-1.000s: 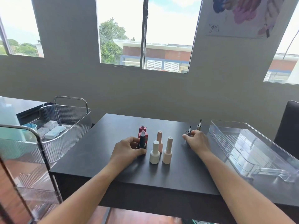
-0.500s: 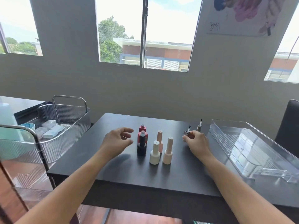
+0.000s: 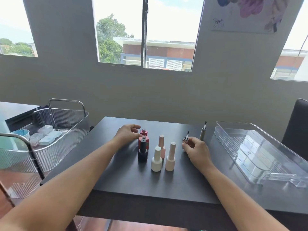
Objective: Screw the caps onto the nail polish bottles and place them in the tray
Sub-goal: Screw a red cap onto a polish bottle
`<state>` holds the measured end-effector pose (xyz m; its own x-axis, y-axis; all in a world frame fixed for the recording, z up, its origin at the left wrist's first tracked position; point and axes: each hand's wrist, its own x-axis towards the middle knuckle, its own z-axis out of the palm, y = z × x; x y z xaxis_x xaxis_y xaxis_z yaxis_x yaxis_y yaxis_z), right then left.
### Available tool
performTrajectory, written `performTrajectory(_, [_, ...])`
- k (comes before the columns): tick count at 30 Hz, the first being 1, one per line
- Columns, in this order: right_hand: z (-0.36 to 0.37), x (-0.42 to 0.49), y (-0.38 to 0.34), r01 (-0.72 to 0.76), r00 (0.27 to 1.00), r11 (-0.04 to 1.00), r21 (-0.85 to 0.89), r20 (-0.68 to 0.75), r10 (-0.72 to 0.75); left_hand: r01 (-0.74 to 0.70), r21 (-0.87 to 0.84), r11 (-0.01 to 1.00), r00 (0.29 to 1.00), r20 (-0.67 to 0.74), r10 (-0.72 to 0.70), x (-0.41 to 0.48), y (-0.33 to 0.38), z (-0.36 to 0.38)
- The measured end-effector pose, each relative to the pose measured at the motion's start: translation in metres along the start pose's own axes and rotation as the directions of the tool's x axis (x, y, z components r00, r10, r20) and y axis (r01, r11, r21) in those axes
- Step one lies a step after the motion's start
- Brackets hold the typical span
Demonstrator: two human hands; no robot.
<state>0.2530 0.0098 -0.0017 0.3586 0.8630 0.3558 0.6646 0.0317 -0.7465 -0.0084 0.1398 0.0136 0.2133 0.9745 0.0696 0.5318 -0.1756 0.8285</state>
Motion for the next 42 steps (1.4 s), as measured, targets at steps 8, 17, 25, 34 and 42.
performTrajectory(8, [0.001, -0.001, 0.001, 0.008, 1.000, 1.000, 0.006, 0.007, -0.008, -0.004, 0.028, 1.000, 1.000, -0.020, 0.004, 0.010, 0.003, 0.010])
performTrajectory(17, [-0.006, -0.007, -0.004, -0.021, 1.000, 0.996, 0.087, 0.005, 0.020, -0.031, -0.247, 0.969, 0.987, -0.158, -0.009, -0.009, 0.002, -0.009])
performTrajectory(25, [-0.023, -0.024, -0.025, 0.036, 0.994, 0.926, 0.375, -0.113, 0.007, -0.182, -0.429, 0.885, 0.971, -0.220, 0.093, -0.066, 0.038, -0.038])
performTrajectory(34, [-0.035, -0.045, -0.072, 0.175, 0.982, 0.834, 0.524, -0.153, -0.110, -0.294, -0.416, 0.861, 0.956, -0.129, 0.264, -0.116, 0.064, -0.025])
performTrajectory(42, [-0.043, -0.056, -0.090, 0.220, 0.975, 0.833, 0.507, -0.115, -0.188, -0.310, -0.384, 0.870, 0.951, -0.133, 0.280, -0.123, 0.066, -0.010])
